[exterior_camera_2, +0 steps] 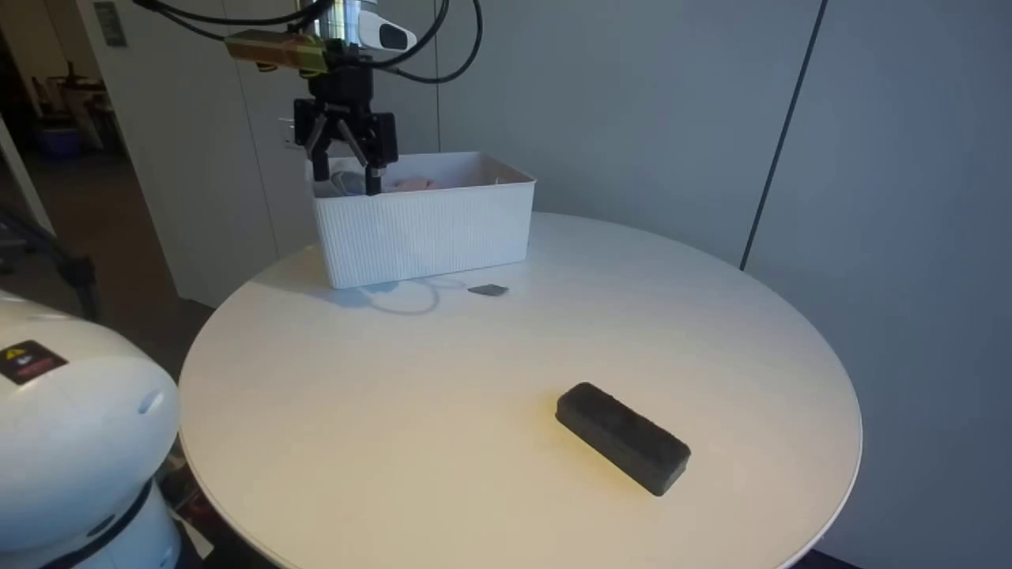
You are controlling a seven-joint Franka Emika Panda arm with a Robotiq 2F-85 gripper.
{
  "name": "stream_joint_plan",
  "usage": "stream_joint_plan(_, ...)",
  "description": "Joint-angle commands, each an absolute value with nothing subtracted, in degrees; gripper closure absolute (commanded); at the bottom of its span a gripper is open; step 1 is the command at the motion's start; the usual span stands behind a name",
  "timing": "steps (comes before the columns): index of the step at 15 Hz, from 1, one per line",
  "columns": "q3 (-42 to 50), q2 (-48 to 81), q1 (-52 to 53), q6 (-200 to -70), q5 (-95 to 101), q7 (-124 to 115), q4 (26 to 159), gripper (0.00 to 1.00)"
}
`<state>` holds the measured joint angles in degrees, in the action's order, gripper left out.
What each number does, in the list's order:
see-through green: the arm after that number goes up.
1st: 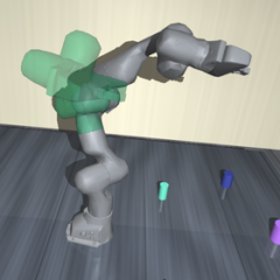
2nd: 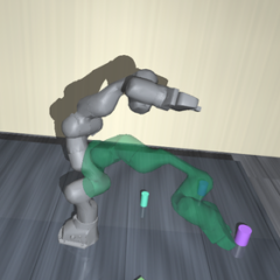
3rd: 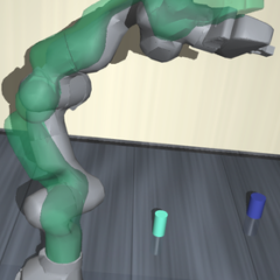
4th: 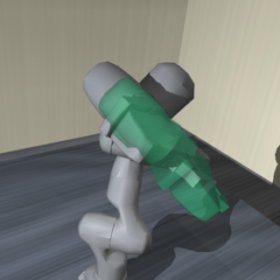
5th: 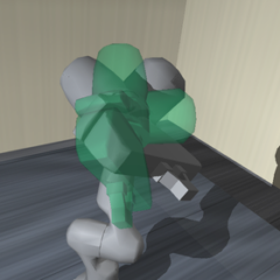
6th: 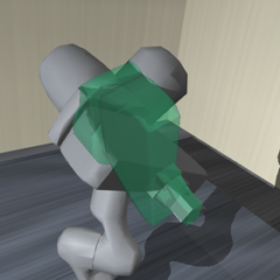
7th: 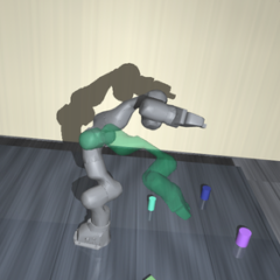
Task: Remove the t-shirts and towel from the white storage container.
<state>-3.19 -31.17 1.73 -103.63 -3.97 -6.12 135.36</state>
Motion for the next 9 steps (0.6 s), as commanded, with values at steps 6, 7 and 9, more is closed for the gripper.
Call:
stream_joint_plan(6, -4.2, -28.7, 2.0, -105.2, -0.8, -3.9, 131.3, 0.00)
stream_joint_plan(7, -4.7, -27.6, 2.2, -105.7, 1.6, -2.4, 129.1, 0.00)
stream_joint_plan(9, -5.8, -23.7, 2.2, -105.8, 5.9, -1.0, 122.8, 0.00)
